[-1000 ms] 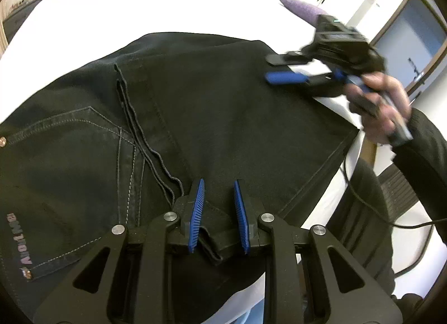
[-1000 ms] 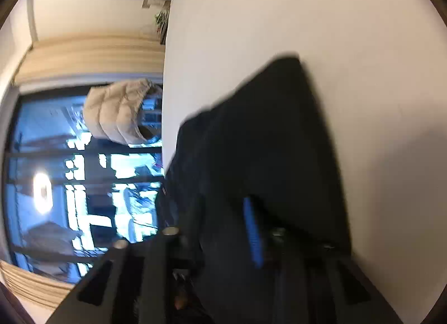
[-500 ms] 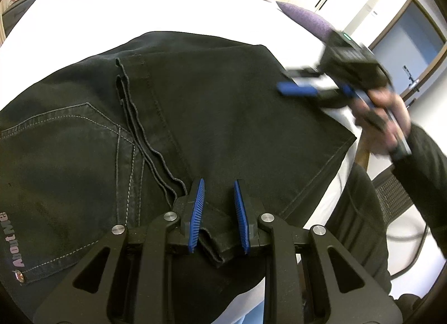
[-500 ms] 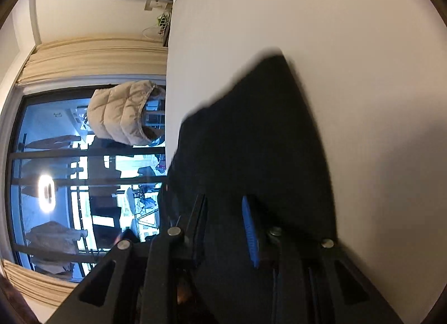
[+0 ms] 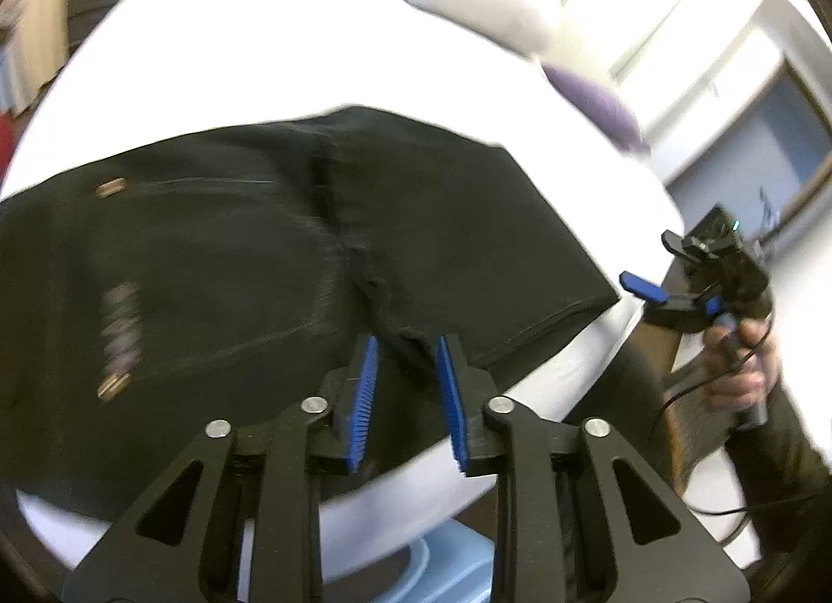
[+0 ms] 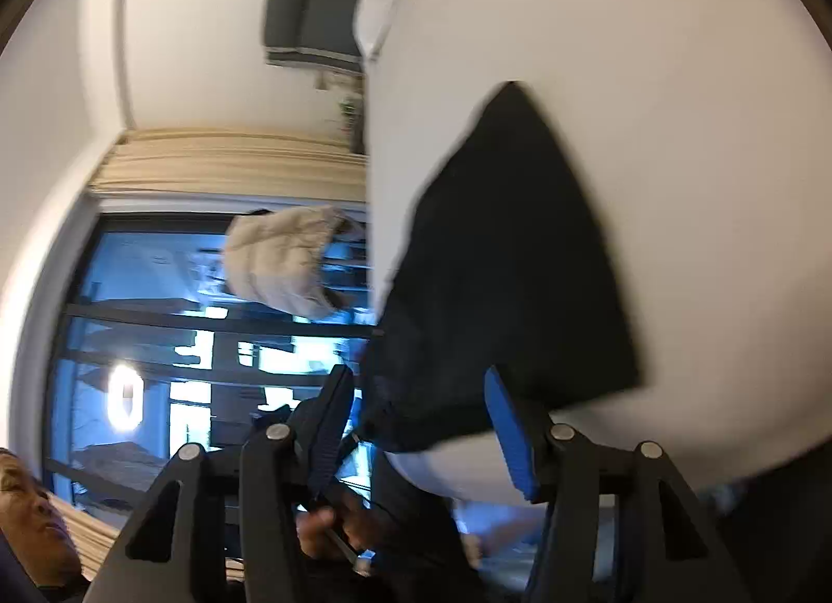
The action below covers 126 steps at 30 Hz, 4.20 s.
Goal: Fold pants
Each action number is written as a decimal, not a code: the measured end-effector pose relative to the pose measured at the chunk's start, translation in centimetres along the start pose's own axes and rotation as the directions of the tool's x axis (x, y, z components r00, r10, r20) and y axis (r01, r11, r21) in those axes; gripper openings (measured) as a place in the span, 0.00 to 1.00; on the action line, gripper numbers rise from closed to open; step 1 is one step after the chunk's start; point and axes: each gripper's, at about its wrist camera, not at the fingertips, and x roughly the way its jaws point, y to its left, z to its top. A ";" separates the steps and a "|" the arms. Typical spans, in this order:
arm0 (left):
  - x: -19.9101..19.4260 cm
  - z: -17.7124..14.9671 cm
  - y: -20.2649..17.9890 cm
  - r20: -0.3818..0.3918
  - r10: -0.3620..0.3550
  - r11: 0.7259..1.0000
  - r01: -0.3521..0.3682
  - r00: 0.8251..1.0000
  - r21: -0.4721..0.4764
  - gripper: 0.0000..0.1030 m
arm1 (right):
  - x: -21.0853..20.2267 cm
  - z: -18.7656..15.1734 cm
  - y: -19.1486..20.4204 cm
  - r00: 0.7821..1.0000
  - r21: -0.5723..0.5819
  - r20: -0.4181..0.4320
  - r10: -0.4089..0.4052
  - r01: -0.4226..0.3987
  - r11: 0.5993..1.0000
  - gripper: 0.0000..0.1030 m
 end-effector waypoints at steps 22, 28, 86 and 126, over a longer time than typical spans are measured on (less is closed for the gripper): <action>-9.9 -12.9 20.6 0.446 -0.016 0.589 0.369 0.895 -0.719 0.92 | 14.2 -2.2 7.4 0.978 -0.073 -0.164 0.125 -0.139 0.988 0.58; -8.2 -13.3 23.2 0.540 -0.057 0.497 0.493 0.840 -0.714 0.91 | 14.5 -2.3 8.4 0.980 -0.081 -0.161 0.120 -0.135 0.988 0.58; 14.4 8.0 -13.2 -0.017 0.043 0.966 -0.037 0.999 0.255 0.21 | 15.8 8.6 0.5 0.956 -0.060 -0.245 -0.160 0.150 0.987 0.80; 15.3 7.7 -14.3 -0.109 -0.045 0.939 0.079 0.993 0.335 0.21 | 9.0 10.9 0.4 0.938 -0.180 -0.091 -0.335 0.315 0.932 0.15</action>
